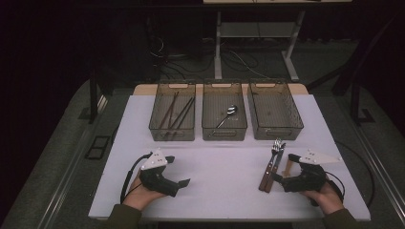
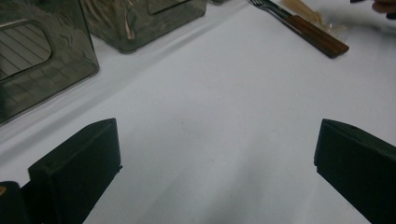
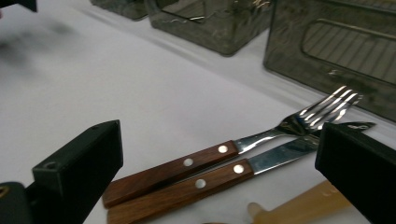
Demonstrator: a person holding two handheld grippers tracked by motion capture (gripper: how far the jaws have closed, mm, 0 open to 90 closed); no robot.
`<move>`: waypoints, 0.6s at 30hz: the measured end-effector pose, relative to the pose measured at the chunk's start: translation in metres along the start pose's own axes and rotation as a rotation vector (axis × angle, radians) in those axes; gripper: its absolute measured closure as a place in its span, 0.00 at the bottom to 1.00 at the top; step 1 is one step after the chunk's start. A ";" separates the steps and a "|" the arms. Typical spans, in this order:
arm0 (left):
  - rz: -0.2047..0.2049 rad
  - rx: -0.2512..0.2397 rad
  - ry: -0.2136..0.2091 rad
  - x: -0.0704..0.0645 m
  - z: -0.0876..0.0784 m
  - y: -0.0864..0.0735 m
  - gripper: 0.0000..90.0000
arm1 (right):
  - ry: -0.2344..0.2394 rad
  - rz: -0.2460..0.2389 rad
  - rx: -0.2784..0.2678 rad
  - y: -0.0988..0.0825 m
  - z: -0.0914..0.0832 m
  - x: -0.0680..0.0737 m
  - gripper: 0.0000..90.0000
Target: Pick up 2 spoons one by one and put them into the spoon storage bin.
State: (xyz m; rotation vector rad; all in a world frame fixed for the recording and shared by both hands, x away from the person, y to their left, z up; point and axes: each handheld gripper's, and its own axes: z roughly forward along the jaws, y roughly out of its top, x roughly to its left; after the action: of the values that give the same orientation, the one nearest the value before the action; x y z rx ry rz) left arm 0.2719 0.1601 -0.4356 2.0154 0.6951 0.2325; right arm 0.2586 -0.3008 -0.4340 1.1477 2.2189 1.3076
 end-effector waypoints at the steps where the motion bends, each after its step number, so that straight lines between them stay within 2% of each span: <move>1: 0.000 0.000 0.001 0.000 0.000 0.000 0.00 | -0.012 0.001 0.002 0.001 -0.001 -0.001 0.01; 3: 0.002 0.001 0.001 0.000 0.000 0.000 0.00 | -0.029 0.001 0.004 0.005 -0.002 -0.003 0.01; 5: -0.001 0.000 0.002 0.000 0.000 0.001 0.00 | -0.025 0.003 0.002 0.007 -0.004 -0.006 0.01; 9: -0.003 0.002 0.002 0.001 0.001 0.001 0.00 | -0.053 0.005 0.060 0.013 -0.004 -0.012 0.02; 11: -0.003 0.003 0.002 0.000 0.001 0.001 0.00 | -0.083 -0.005 0.073 0.015 -0.005 -0.015 0.13; 13: -0.004 0.002 0.001 0.000 0.001 0.001 0.00 | -0.110 0.000 0.087 0.017 -0.005 -0.018 0.19; 16: -0.004 0.007 0.000 0.000 0.000 0.001 0.00 | -0.134 0.023 0.095 0.020 -0.004 -0.026 0.34; 18: -0.005 0.007 0.000 0.000 0.001 0.001 0.00 | -0.128 0.022 0.107 0.021 -0.004 -0.030 0.45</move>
State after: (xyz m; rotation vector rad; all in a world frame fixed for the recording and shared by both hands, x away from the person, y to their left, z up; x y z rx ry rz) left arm 0.2722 0.1590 -0.4354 2.0204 0.7019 0.2274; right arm 0.2846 -0.3208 -0.4177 1.2610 2.2115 1.1018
